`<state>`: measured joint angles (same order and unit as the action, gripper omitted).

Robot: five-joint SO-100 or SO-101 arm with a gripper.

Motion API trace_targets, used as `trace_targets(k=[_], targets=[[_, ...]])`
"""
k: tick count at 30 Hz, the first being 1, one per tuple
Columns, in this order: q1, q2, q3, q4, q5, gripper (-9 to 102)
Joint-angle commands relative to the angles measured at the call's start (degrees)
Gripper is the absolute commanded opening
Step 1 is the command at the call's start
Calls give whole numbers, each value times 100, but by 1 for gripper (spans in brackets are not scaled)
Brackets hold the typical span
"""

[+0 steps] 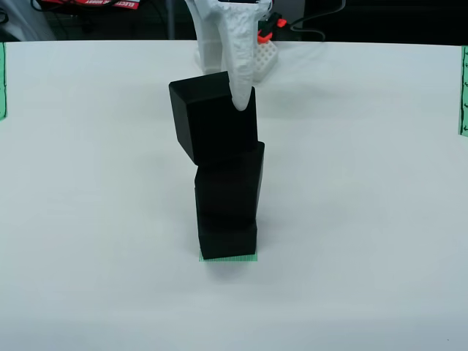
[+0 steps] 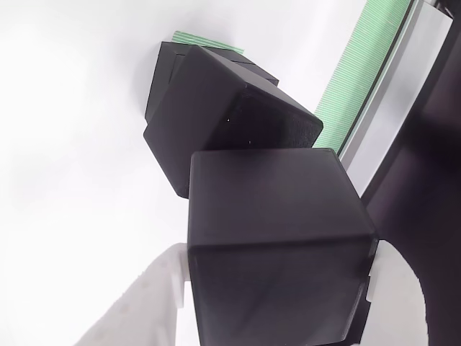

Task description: Stack 3 Blocks on the chosen place.

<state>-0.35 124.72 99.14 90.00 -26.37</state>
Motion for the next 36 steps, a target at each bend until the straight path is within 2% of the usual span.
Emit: trace_targets(k=[1,14,36], targets=[[35,-9,53,-123,53,22],[35,-255,-62,-290,53,23],[-18,-343,-721,9,53,23]])
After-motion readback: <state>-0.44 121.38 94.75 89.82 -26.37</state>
